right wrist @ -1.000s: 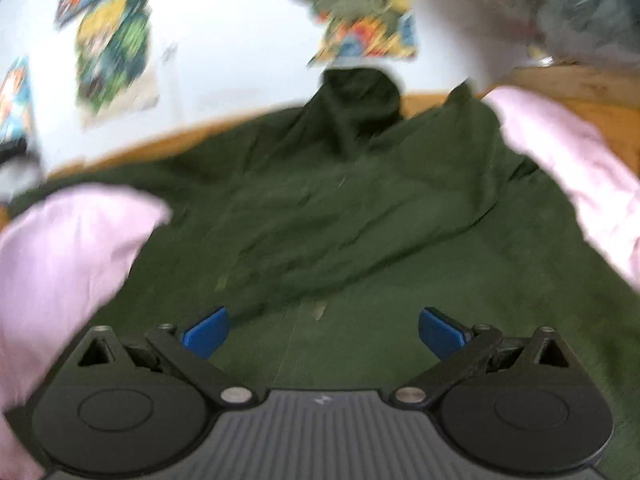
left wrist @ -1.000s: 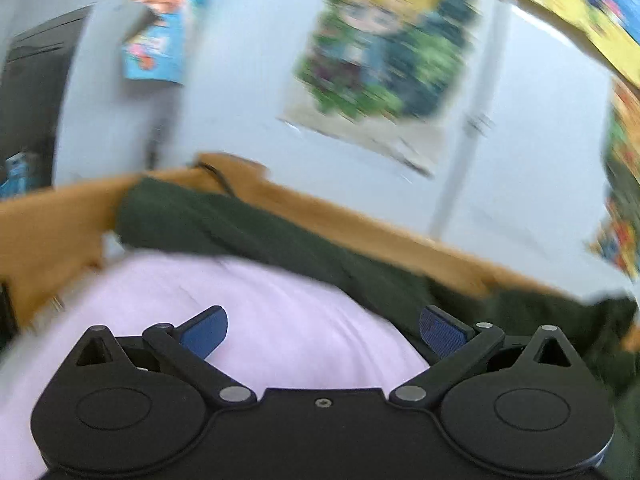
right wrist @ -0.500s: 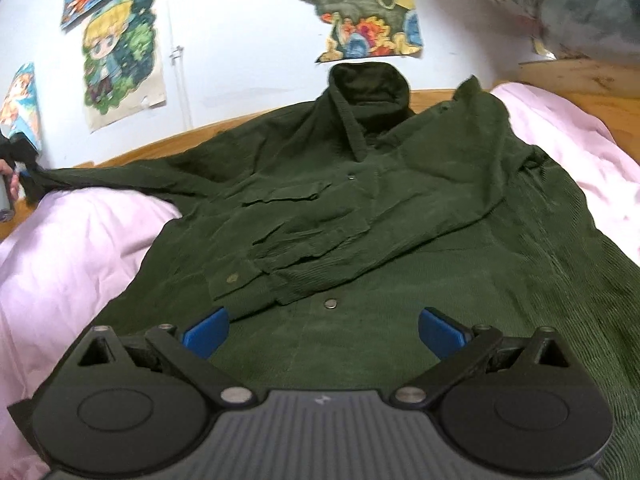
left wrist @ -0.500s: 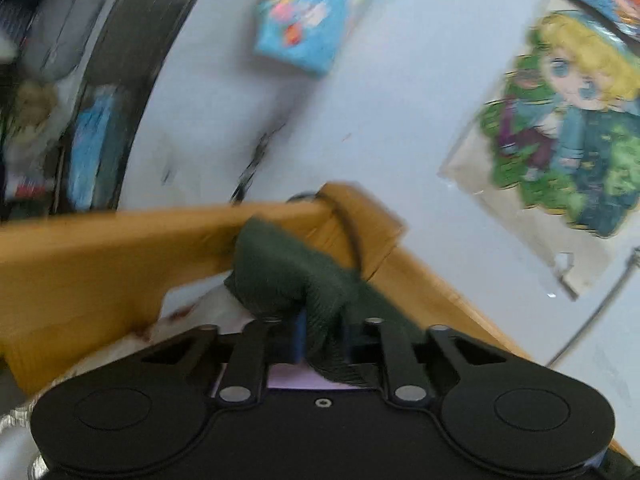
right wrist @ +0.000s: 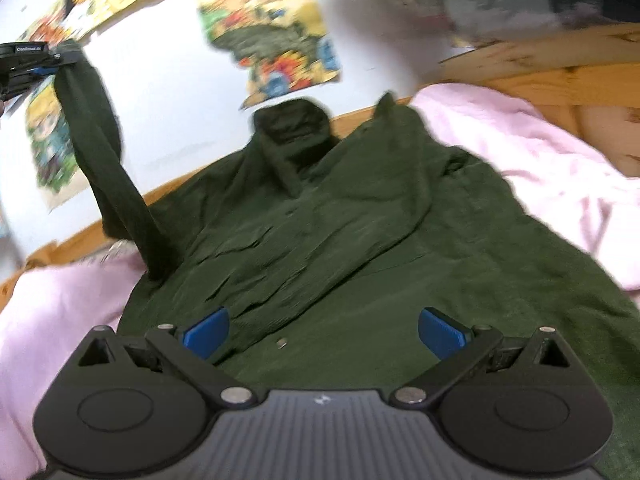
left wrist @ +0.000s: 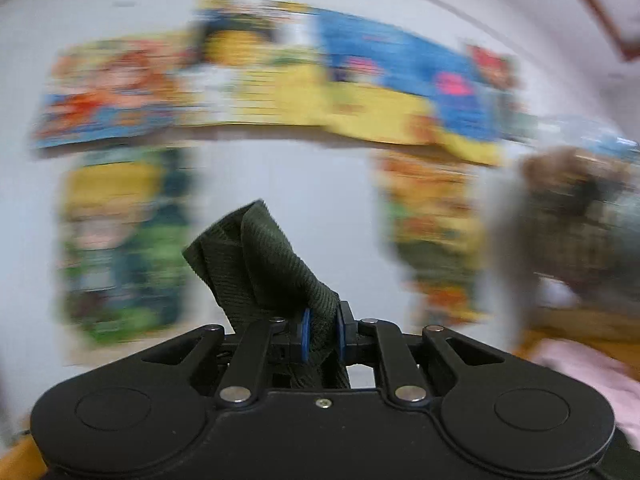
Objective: Fold large clothes
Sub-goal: 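Grasp the other sleeve cuff with the left tool and lift it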
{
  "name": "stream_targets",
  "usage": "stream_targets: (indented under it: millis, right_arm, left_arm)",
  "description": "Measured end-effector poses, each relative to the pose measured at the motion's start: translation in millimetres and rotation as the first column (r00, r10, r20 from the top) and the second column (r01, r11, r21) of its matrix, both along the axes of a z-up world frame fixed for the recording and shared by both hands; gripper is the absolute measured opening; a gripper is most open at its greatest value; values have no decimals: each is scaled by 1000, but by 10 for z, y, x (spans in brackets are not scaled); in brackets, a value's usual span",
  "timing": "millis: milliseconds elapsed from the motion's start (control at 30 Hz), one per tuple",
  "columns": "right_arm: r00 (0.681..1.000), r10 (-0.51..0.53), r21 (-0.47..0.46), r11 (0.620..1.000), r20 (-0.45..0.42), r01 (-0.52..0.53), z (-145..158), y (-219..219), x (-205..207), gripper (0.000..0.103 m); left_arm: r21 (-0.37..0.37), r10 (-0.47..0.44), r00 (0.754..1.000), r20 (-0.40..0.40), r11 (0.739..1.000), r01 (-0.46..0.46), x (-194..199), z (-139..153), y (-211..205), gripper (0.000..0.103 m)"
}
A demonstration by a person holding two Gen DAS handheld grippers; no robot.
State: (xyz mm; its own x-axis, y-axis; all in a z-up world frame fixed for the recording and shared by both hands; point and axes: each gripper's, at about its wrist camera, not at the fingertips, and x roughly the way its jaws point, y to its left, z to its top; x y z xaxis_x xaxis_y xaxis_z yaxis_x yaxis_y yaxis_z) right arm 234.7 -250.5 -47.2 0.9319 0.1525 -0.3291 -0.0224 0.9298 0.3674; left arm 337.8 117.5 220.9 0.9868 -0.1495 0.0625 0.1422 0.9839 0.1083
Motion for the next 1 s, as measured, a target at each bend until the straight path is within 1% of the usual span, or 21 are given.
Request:
stream_targets:
  millis: [67,133,167,233,267,333,400,467,500,533,567,600,667,733,767,833,867,933,1000]
  right_arm:
    - [999,-48,9,999,7,48,30,-97,-13,103]
    - [995,-103,14,995,11,103,57,-219,-27,103]
    - [991,-130,13,991,13,130,66,-274,-34,103]
    - [983,-182,12,983,17,182,88,-383,-44,103]
    - [980,-201,13,980,15,201,92,-435,-45,103]
    - [974,-225,12,974,11,225,93,-538,-39,103]
    - [971,-240,12,971,9,240,92,-609,-39,103]
    - [974,-226,13,974,14,225,87,-648,-7,103]
    - [976,-220,7,976,11,220,77,-654,22,103]
    - [978,-209,5,978,8,209,66,-646,43,103]
    - [981,-192,10,981,3,192,50,-639,78,103]
    - [985,-175,19,984,-2,175,32,-633,106,103]
    - [990,-142,27,989,-17,142,-2,-598,175,102]
    - [994,-107,-9,994,-26,107,-18,-517,229,101]
    - [996,-86,-43,995,-27,85,-23,-456,249,100]
    - [999,-44,-118,992,-33,40,-7,-328,280,99]
    - [999,-20,-148,989,-30,16,14,-265,295,99]
    - [999,44,-191,980,-24,-48,95,-113,382,99]
    - [989,142,-222,964,-29,-145,232,70,596,97]
  left_arm:
    - [33,-127,991,-46,991,128,58,-38,-420,14]
    - [84,-219,971,-101,970,227,106,-221,-876,16]
    - [105,-259,955,-143,956,275,149,-359,-1116,17]
    - [123,-322,918,-232,926,356,225,-639,-1500,28]
    - [115,-355,895,-272,911,396,237,-815,-1692,33]
    - [88,-389,852,-349,892,444,232,-1113,-1975,61]
    - [55,-420,814,-402,876,479,186,-1382,-2168,72]
    - [32,-435,786,-439,867,498,88,-1580,-2234,75]
    - [26,-432,780,-452,868,496,47,-1637,-2215,78]
    - [18,-425,778,-462,873,487,6,-1694,-2166,82]
    - [8,-411,779,-473,882,471,-49,-1747,-2080,85]
    - [2,-386,784,-487,897,442,-99,-1797,-1984,87]
    - [4,-292,794,-534,938,348,-128,-1871,-1730,88]
    - [21,-183,794,-580,971,239,-195,-1961,-1417,89]
    - [31,-132,792,-597,982,187,-233,-2011,-1233,90]
    - [44,-46,784,-619,995,93,-249,-2108,-878,93]
    - [47,0,784,-621,998,38,-235,-2154,-689,93]
    - [45,74,791,-607,997,-59,-163,-2234,-381,95]
    - [37,116,806,-580,993,-116,-42,-2302,-168,97]
